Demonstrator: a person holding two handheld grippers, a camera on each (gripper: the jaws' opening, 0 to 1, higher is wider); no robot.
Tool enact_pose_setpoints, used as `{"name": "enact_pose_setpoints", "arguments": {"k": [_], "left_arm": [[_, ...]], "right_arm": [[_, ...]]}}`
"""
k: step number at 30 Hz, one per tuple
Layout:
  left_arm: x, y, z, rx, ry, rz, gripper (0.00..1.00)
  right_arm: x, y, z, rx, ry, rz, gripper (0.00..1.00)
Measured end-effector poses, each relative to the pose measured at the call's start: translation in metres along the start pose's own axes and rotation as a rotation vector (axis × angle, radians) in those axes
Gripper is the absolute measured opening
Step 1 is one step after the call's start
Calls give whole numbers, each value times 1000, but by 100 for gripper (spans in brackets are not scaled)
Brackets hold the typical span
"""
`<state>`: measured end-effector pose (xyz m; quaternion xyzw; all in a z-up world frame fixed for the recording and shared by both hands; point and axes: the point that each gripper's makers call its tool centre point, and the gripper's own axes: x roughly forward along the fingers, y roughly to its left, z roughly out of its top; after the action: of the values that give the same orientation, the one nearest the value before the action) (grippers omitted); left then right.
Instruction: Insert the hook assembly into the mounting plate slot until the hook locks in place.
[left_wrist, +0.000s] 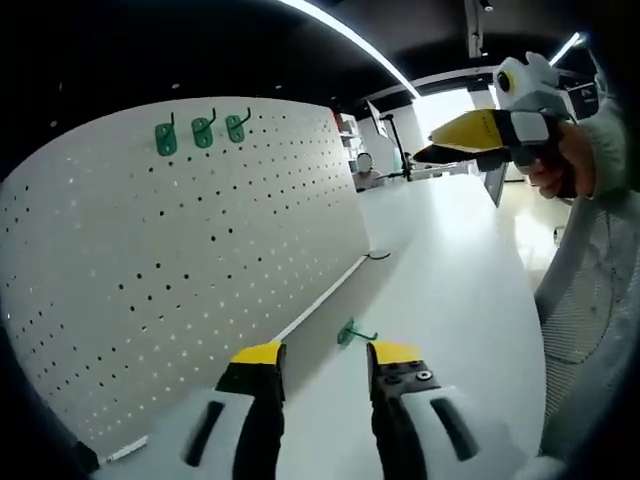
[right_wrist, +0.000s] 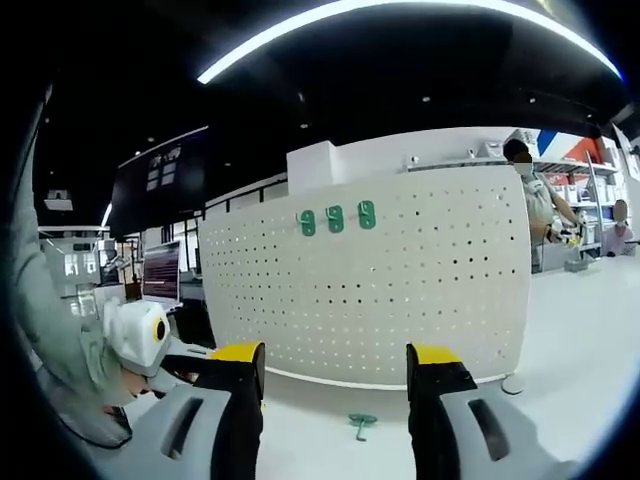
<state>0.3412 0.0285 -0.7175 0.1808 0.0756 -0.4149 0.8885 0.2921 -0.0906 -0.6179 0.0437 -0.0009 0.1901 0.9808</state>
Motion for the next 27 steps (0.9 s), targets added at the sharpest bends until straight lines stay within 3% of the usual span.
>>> {"name": "enact_pose_setpoints", "arguments": {"k": [15, 22, 24, 27], "left_arm": [[39, 9, -5, 69, 54, -96, 17], [65, -4, -7, 80, 73, -184, 13], [73, -12, -12, 64, 96, -236, 13], [87, -14, -18, 114, 125, -247, 12]], "right_arm": [[-2, -11, 1, 16, -8, -38, 55], [-3, -16, 0, 19, -5, -59, 54], [-3, -16, 0, 19, -2, -59, 54], [-2, -16, -2, 19, 7, -58, 54]]}}
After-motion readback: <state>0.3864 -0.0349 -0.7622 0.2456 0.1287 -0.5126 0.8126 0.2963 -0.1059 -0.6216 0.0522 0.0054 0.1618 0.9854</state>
